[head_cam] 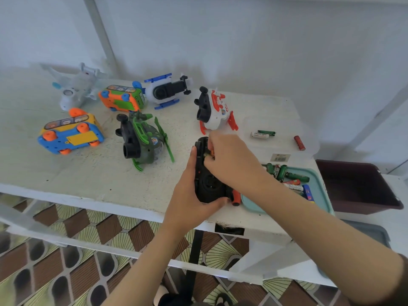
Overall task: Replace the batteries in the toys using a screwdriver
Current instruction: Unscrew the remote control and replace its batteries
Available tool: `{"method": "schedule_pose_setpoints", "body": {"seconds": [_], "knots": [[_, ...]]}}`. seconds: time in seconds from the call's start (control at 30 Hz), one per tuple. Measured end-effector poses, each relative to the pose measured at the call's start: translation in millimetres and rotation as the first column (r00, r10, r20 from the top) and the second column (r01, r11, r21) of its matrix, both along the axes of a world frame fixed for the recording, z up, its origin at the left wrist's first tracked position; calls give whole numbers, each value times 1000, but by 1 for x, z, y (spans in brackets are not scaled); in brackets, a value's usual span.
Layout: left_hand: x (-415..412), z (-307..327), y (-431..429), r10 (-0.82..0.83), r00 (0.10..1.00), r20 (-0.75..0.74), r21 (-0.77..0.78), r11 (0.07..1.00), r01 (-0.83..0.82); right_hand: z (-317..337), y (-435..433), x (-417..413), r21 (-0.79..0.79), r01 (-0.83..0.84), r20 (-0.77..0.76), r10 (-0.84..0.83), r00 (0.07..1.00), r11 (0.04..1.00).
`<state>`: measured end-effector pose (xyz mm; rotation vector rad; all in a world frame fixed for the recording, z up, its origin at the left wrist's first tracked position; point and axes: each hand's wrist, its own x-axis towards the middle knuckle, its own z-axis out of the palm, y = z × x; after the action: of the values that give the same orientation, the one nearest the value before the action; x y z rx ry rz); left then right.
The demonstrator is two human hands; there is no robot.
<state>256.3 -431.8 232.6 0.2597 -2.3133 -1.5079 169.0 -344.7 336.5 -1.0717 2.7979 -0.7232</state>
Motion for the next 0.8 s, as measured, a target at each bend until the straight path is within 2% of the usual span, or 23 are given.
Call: {"method": "schedule_pose_setpoints", "body": {"seconds": [0.17,0.4,0.73,0.8], "knots": [[-2,0,0,33,999,4,5,999,-33,-13,-7,8,49,-29,-120,35,992,998],[-3,-2,0,35,999,15,12,999,-35,-28,-11,10,-50,-66,-249,52,967,997],[-2,-2,1,30,1000,-3,18,999,-30,-39,1,3,-148,-110,-206,79,975,983],[-2,-2,1,25,1000,-8,19,1000,-25,-42,5,0,-156,-99,-240,60,969,983]]}}
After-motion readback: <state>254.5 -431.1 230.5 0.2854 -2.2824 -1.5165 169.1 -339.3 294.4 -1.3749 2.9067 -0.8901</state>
